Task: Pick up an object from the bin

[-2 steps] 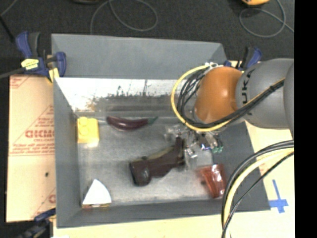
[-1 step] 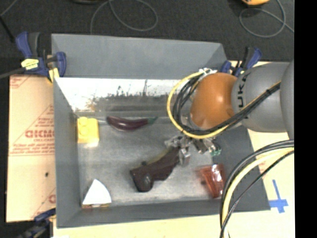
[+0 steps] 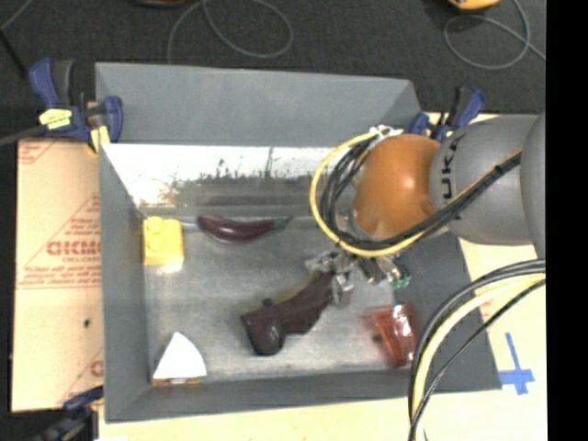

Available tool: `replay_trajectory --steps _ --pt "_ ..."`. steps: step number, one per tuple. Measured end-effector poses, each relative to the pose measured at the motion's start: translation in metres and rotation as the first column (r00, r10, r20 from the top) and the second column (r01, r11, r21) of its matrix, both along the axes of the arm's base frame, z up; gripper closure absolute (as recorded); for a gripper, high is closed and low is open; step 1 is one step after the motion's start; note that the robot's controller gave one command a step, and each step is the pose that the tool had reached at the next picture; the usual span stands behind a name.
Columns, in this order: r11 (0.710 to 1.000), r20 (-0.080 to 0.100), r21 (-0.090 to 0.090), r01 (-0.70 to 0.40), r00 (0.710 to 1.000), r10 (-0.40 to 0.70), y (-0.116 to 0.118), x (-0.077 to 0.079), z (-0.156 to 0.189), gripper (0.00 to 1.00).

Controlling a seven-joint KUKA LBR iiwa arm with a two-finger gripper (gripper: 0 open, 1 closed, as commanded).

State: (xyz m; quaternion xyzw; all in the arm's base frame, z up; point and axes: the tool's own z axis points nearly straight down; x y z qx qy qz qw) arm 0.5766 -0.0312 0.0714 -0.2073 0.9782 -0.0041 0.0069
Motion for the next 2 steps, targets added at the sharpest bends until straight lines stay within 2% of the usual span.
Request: replay_trajectory --steps 2 --pt "1.000 -0.004 0.000 0.001 1.000 -0.001 -0.0003 -0.0017 0.0066 1.00"
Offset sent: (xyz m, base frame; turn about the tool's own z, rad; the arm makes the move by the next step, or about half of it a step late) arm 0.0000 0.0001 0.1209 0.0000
